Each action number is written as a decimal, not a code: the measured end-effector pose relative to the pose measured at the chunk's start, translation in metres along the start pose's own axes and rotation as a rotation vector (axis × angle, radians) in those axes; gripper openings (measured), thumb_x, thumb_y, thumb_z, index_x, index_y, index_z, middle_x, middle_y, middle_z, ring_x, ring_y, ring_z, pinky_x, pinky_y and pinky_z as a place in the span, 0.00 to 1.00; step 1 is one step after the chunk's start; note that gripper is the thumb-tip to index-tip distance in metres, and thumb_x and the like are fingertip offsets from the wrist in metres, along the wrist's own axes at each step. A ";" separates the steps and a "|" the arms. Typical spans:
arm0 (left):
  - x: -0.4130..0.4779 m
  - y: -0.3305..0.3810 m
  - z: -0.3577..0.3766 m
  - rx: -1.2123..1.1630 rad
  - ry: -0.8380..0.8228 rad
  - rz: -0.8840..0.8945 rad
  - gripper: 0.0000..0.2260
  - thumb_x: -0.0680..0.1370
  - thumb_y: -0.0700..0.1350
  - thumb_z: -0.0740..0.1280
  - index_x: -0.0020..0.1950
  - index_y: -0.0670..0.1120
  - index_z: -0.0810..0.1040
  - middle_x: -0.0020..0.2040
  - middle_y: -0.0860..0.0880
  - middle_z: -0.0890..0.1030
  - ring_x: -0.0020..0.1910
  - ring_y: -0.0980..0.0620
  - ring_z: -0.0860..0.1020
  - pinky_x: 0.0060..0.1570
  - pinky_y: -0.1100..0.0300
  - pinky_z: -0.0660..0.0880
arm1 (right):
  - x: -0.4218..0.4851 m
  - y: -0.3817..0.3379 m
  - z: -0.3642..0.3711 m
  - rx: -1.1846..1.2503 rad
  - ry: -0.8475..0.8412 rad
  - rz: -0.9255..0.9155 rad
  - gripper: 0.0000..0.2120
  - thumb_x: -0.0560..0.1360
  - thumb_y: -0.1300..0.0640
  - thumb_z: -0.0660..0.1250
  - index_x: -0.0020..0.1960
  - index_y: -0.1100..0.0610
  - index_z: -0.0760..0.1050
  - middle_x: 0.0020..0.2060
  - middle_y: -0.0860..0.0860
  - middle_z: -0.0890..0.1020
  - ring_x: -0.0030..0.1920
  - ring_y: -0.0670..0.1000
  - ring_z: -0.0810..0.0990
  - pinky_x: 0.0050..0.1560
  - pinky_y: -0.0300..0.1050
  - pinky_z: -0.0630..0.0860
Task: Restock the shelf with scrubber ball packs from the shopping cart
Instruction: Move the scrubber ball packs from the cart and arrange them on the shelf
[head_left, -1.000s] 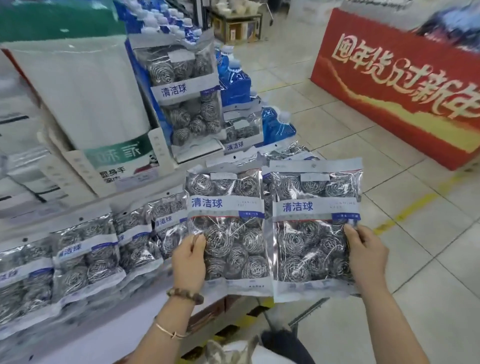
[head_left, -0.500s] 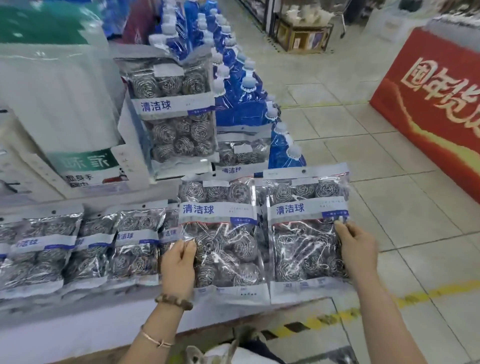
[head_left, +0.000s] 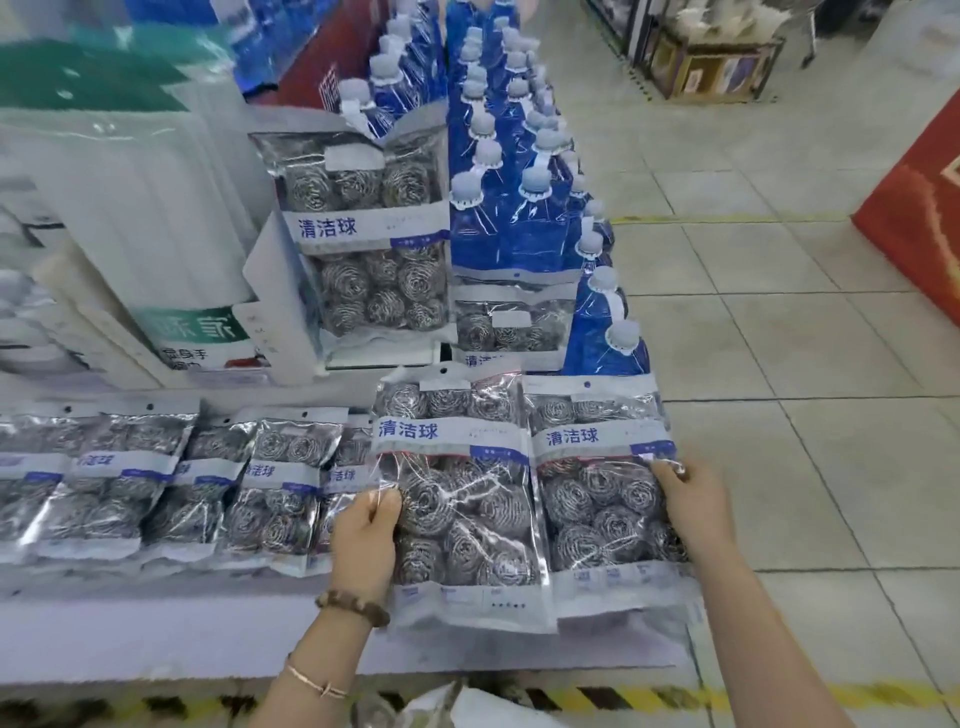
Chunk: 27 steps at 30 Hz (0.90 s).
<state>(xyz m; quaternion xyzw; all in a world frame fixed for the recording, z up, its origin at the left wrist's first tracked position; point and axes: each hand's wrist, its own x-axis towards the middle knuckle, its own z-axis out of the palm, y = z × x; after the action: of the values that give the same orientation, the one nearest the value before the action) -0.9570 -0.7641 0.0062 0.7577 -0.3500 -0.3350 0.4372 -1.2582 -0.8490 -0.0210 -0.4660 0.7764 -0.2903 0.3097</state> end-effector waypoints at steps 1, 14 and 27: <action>0.003 0.001 0.001 -0.029 -0.011 -0.016 0.13 0.79 0.40 0.60 0.34 0.39 0.68 0.31 0.44 0.68 0.30 0.50 0.66 0.29 0.63 0.65 | -0.001 0.000 0.001 -0.031 0.004 0.001 0.10 0.77 0.51 0.63 0.44 0.57 0.77 0.31 0.51 0.78 0.34 0.54 0.75 0.37 0.48 0.68; 0.041 -0.013 0.020 0.285 -0.078 -0.063 0.17 0.79 0.47 0.61 0.65 0.40 0.70 0.42 0.54 0.75 0.36 0.57 0.72 0.37 0.63 0.71 | 0.000 -0.006 -0.006 -0.250 0.064 -0.060 0.18 0.77 0.52 0.64 0.64 0.57 0.71 0.54 0.54 0.79 0.49 0.56 0.77 0.45 0.49 0.73; 0.037 0.003 0.069 1.123 -0.357 0.475 0.32 0.75 0.67 0.46 0.75 0.56 0.41 0.75 0.47 0.36 0.74 0.46 0.38 0.71 0.44 0.38 | -0.023 -0.026 0.053 -0.779 -0.262 -0.434 0.32 0.78 0.36 0.49 0.77 0.50 0.48 0.77 0.53 0.47 0.76 0.55 0.45 0.73 0.57 0.46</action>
<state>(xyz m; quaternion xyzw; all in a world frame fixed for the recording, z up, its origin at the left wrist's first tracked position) -0.9940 -0.8256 -0.0256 0.7056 -0.6985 -0.1156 -0.0295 -1.1955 -0.8477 -0.0306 -0.7319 0.6665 0.0262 0.1392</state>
